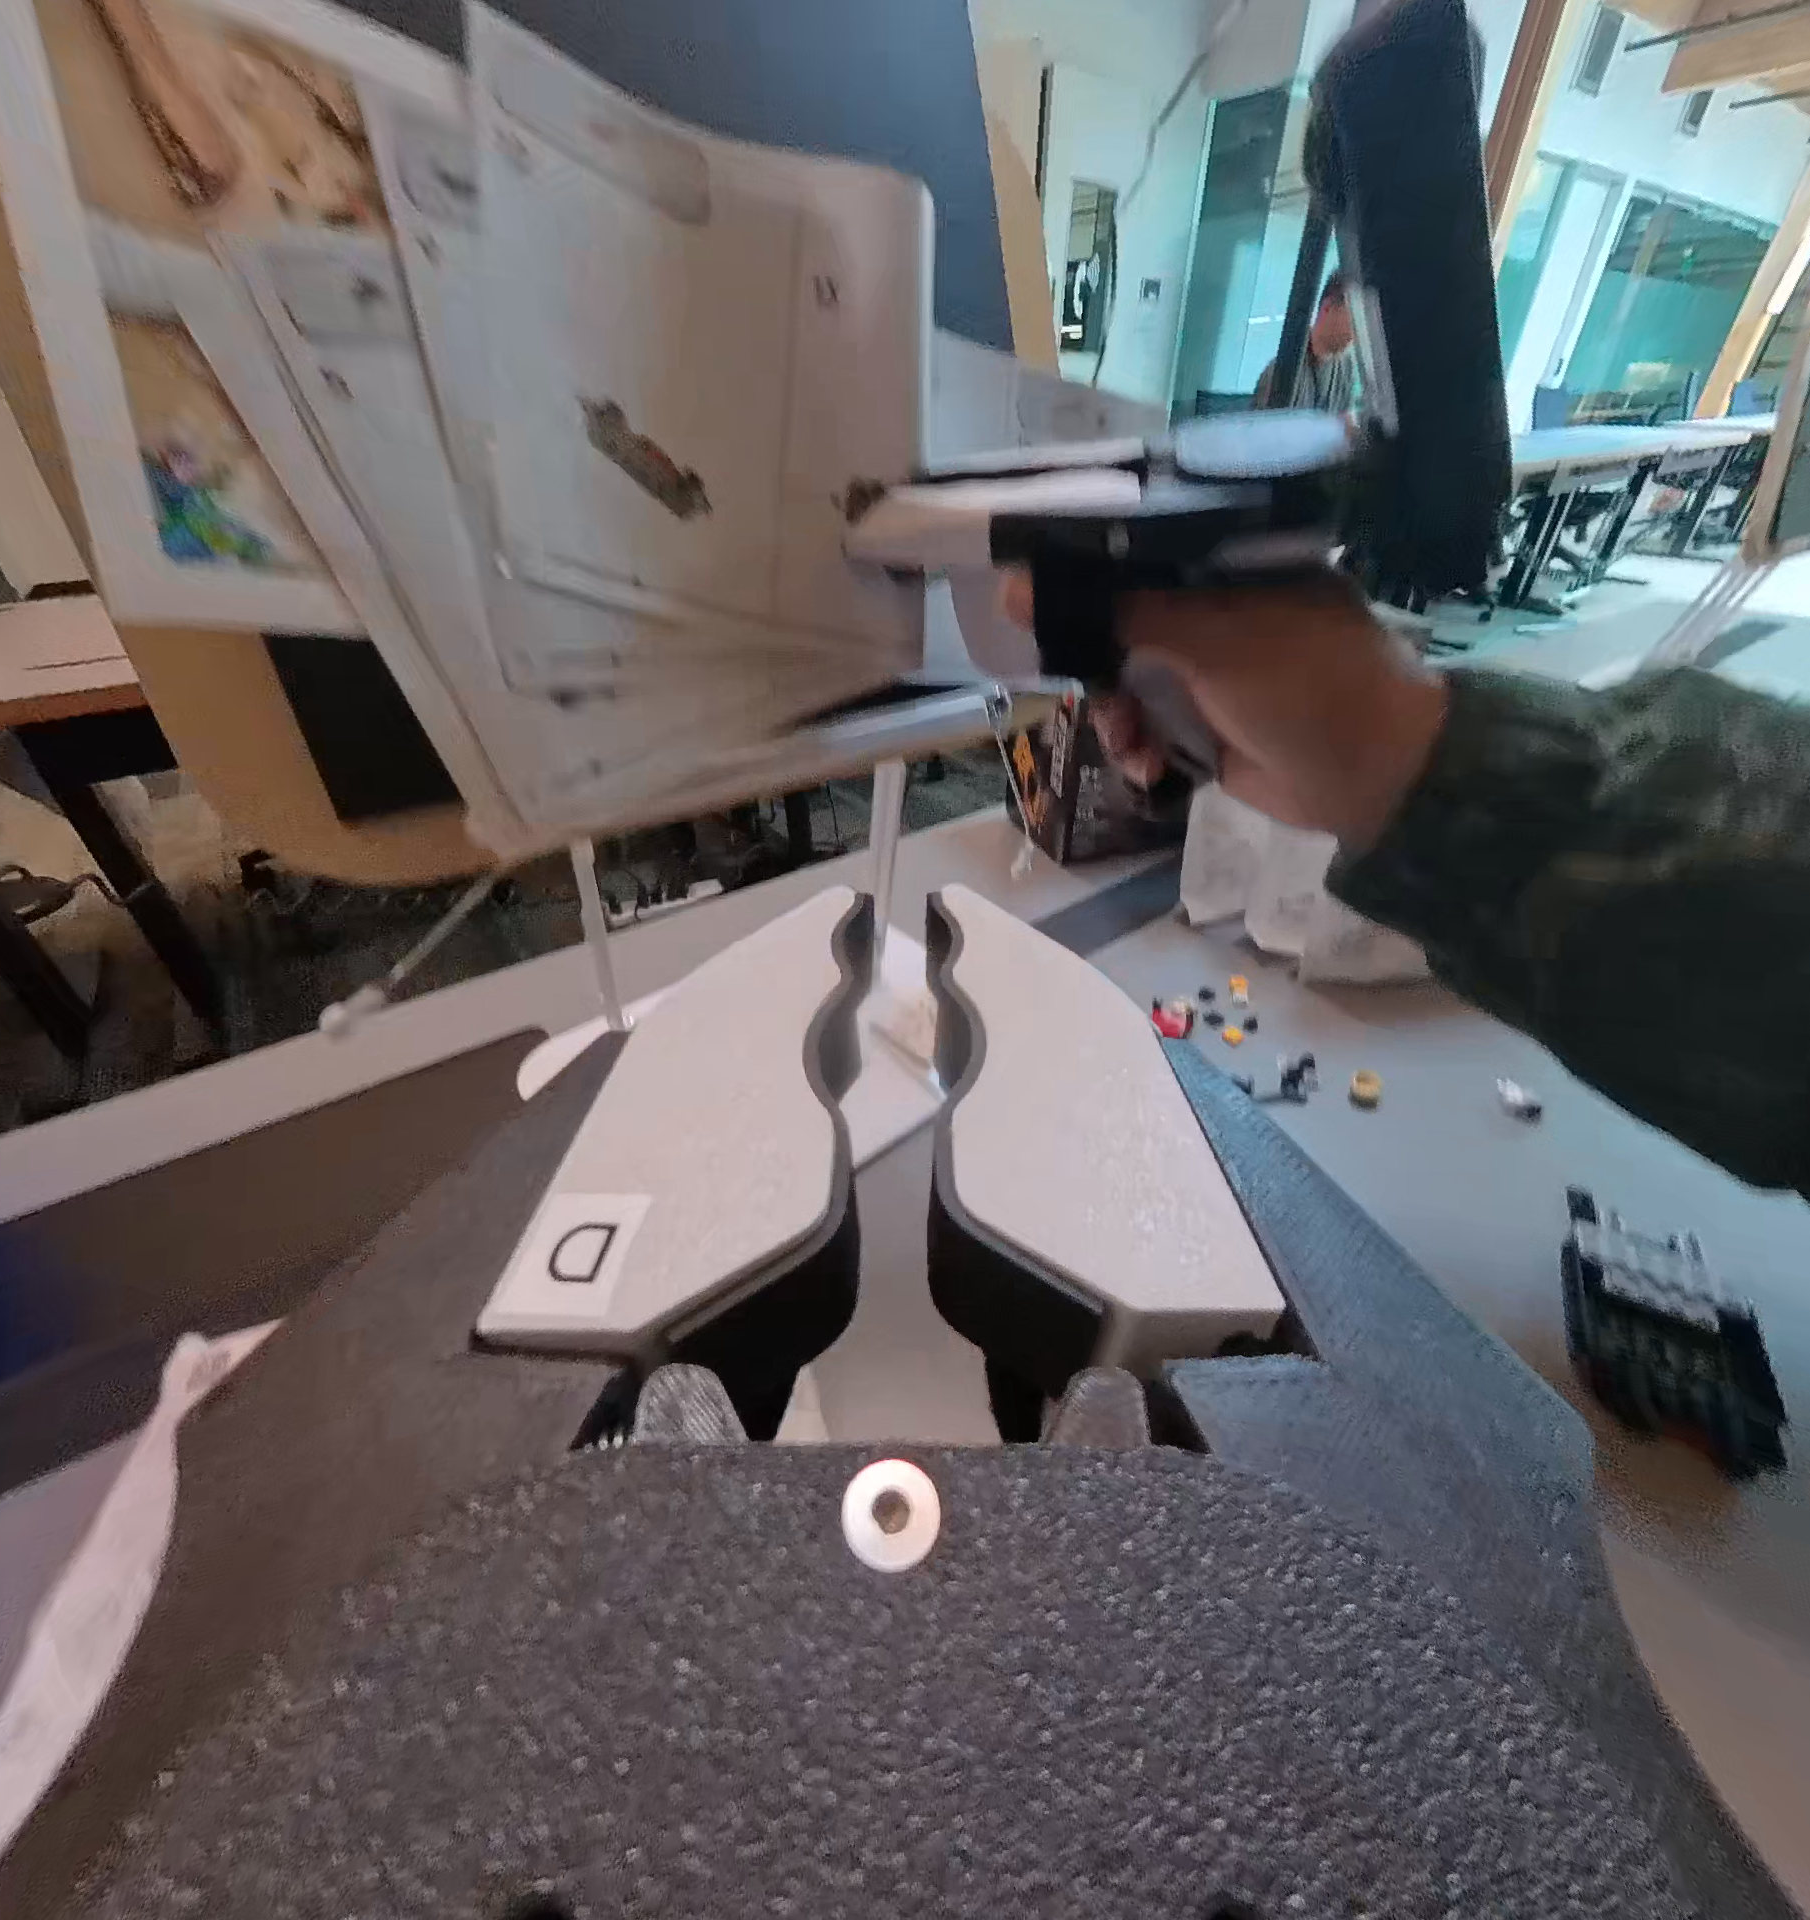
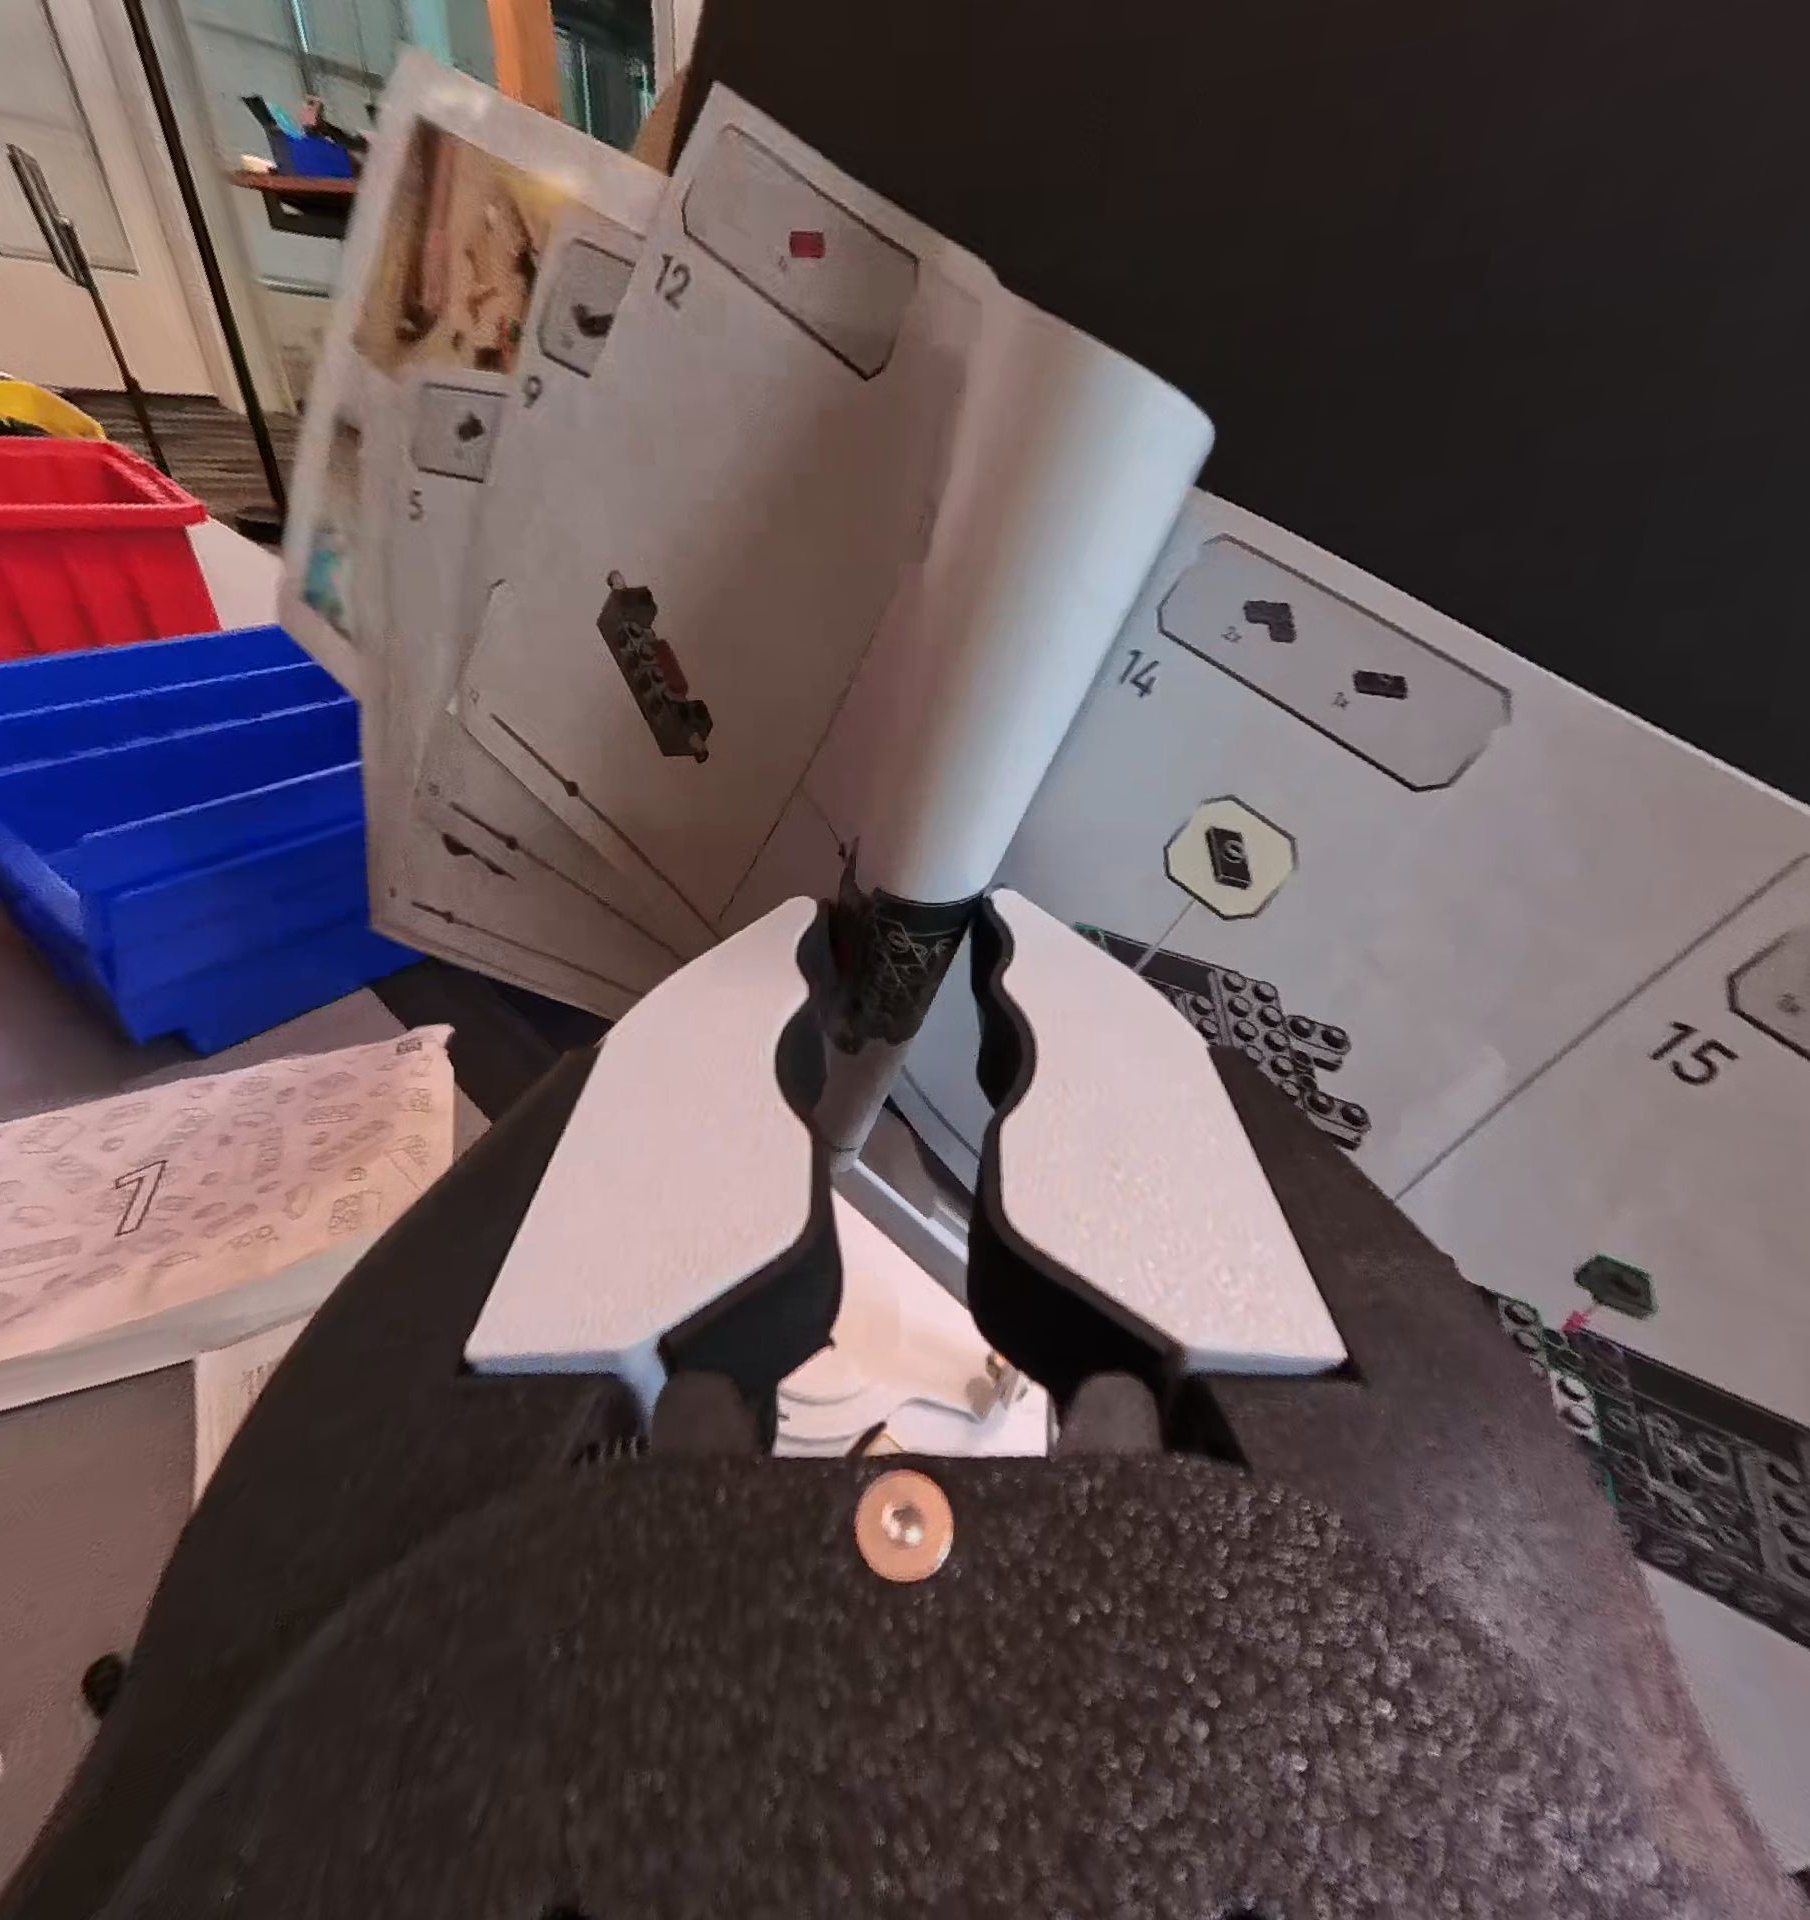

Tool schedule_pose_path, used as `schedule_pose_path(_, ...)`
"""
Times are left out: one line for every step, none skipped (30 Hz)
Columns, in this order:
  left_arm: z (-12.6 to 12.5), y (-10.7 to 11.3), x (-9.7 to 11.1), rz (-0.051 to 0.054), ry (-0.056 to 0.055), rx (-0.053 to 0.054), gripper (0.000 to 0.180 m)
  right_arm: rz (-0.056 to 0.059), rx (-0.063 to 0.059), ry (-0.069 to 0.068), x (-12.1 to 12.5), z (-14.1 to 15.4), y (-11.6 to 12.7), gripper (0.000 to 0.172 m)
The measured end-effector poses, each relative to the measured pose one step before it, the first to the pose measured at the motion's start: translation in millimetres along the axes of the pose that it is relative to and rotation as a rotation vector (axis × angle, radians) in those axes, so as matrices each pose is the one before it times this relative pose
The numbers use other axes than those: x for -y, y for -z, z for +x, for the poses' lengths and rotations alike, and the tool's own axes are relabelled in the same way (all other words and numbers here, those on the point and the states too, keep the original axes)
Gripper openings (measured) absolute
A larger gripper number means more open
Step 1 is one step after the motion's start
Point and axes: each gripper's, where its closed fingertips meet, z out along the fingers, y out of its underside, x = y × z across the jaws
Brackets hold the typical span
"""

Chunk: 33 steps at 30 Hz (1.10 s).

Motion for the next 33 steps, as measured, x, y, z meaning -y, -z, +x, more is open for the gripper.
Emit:
schedule_pose_path(-4.93, -6.17, 12.78, 0.0121, 0.0073, 0.0048, 0.010, -0.0041, 0.0045, 0.0031, -1.33, 1.83, -1.05, 0.024)
schedule_pose_path(-6.46, -6.59, 12.05, 0.0106, 0.0031, 0.0123, 0.010, -0.0076, 0.0087, 0.0060, -1.28, 1.24, -1.73, 0.022)
schedule_pose_path(-6.90, -6.99, 10.59, 0.0089, 0.0056, 0.0106, 0.010, -0.0090, 0.0120, 0.0114, -1.02, 0.47, -2.20, 0.021)
schedule_pose_path(-6.54, -7.06, 9.42, 0.0122, 0.0159, 0.0049, 0.011, -0.0103, 0.0099, 0.0163, -0.62, 0.29, -2.25, 0.020)
schedule_pose_path(-6.96, -6.84, 6.95, 0.0073, 0.0234, 0.0047, 0.011, -0.0092, 0.0083, 0.0217, -0.10, 0.04, -2.36, 0.019)
schedule_pose_path(-7.20, -6.57, 4.70, 0.0021, 0.0221, 0.0072, 0.011, -0.0131, 0.0051, 0.0227, -0.28, -0.02, -2.68, 0.018)
schedule_pose_path(-7.63, -6.01, 2.64, -0.0004, 0.0191, 0.0100, 0.012, -0.0158, 0.0060, 0.0211, -0.48, -0.39, -2.82, 0.017)
schedule_pose_path(-7.45, -5.20, 1.04, -0.0014, 0.0177, 0.0112, 0.012, -0.0166, 0.0094, 0.0201, -0.24, -1.36, -3.00, 0.016)
schedule_pose_path(-6.49, -4.77, -0.96, -0.0049, 0.0145, 0.0077, 0.012, -0.0150, 0.0126, 0.0203, 0.28, -2.58, -3.04, 0.016)
schedule_pose_path(-6.15, -4.09, -2.74, -0.0090, 0.0125, 0.0083, 0.013, -0.0148, 0.0097, 0.0203, 0.64, -3.14, -3.29, 0.015)
schedule_pose_path(-5.51, -3.42, -3.66, -0.0092, 0.0103, 0.0089, 0.013, -0.0153, 0.0010, 0.0219, 0.91, -2.56, -3.62, 0.014)
schedule_pose_path(-4.86, -2.82, -4.33, -0.0097, 0.0087, 0.0077, 0.013, -0.0132, -0.0042, 0.0219, 1.46, -2.38, -3.90, 0.014)
schedule_pose_path(-4.35, -2.32, -4.46, -0.0090, 0.0069, 0.0067, 0.013, -0.0074, 0.0034, 0.0230, 2.68, -3.58, -4.22, 0.013)
schedule_pose_path(-4.38, -1.75, -4.35, -0.0080, 0.0043, 0.0084, 0.013, -0.0072, 0.0124, 0.0218, 2.94, -4.84, -4.49, 0.013)
schedule_pose_path(-4.78, -1.34, -3.81, -0.0063, 0.0038, 0.0114, 0.013, -0.0073, 0.0153, 0.0175, 3.11, -5.29, -4.86, 0.012)
schedule_pose_path(-4.93, -0.94, -2.99, -0.0047, 0.0025, 0.0113, 0.013, -0.0071, 0.0121, 0.0144, 3.19, -4.89, -4.71, 0.012)
schedule_pose_path(-6.05, -0.66, -2.51, -0.0058, 0.0016, 0.0151, 0.014, -0.0072, 0.0097, 0.0131, 2.52, -4.45, -3.85, 0.012)
schedule_pose_path(-7.16, -0.44, -1.88, -0.0063, 0.0021, 0.0196, 0.014, -0.0113, 0.0025, 0.0077, 0.55, -3.52, -2.66, 0.012)
schedule_pose_path(-7.65, -0.24, -0.74, -0.0028, 0.0010, 0.0189, 0.015, -0.0056, -0.0008, 0.0008, -0.80, -2.83, -1.63, 0.013)
schedule_pose_path(-7.81, -0.60, 0.08, -0.0003, 0.0015, 0.0172, 0.016, 0.0012, 0.0016, -0.0049, -1.72, -2.61, -1.33, 0.013)
schedule_pose_path(-7.46, -0.87, 1.02, 0.0015, 0.0023, 0.0157, 0.017, 0.0067, 0.0013, -0.0067, -1.49, -1.86, -0.68, 0.013)
schedule_pose_path(-4.71, -1.09, 2.58, 0.0073, 0.0000, 0.0027, 0.017, 0.0108, -0.0047, -0.0053, -0.50, 0.05, 0.13, 0.013)
schedule_pose_path(-2.29, -0.99, 3.91, 0.0119, -0.0005, -0.0056, 0.017, 0.0071, -0.0004, -0.0078, -0.23, 0.50, 0.40, 0.013)
schedule_pose_path(-2.04, -1.02, 3.28, 0.0054, -0.0016, 0.0016, 0.018, 0.0024, 0.0056, -0.0147, -0.16, 0.45, 0.63, 0.013)
schedule_pose_path(0.12, -1.44, 3.30, 0.0041, -0.0041, -0.0060, 0.018, -0.0003, 0.0078, -0.0177, -0.20, 0.53, 0.70, 0.014)
schedule_pose_path(1.26, -1.96, 2.47, 0.0002, -0.0052, -0.0091, 0.019, -0.0017, 0.0092, -0.0160, -0.36, 0.39, 0.59, 0.015)
schedule_pose_path(2.23, -2.22, 1.92, -0.0022, -0.0095, -0.0116, 0.020, -0.0030, 0.0072, -0.0109, -0.52, 0.33, 0.51, 0.016)
schedule_pose_path(2.31, -2.51, 1.11, -0.0048, -0.0125, -0.0088, 0.022, -0.0021, 0.0070, -0.0048, -0.69, -0.21, 0.37, 0.017)
schedule_pose_path(1.71, -3.01, -0.62, -0.0127, -0.0124, -0.0046, 0.024, 0.0008, 0.0064, -0.0030, -0.45, -0.46, 0.42, 0.018)
schedule_pose_path(1.95, -3.39, -1.90, -0.0188, -0.0103, -0.0055, 0.027, 0.0020, 0.0055, -0.0038, -0.65, -0.38, 0.40, 0.019)
schedule_pose_path(1.17, -3.49, -2.71, -0.0221, -0.0060, -0.0022, 0.032, -0.0002, 0.0050, -0.0049, -0.95, -0.24, 0.44, 0.019)
schedule_pose_path(0.77, -2.58, -1.64, -0.0127, -0.0064, 0.0010, 0.035, 0.0009, 0.0055, -0.0050, -0.88, -0.11, 0.46, 0.019)
schedule_pose_path(0.69, -1.83, -0.23, 0.0004, -0.0099, 0.0022, 0.037, 0.0010, 0.0025, -0.0041, -0.80, 0.27, 0.67, 0.020)
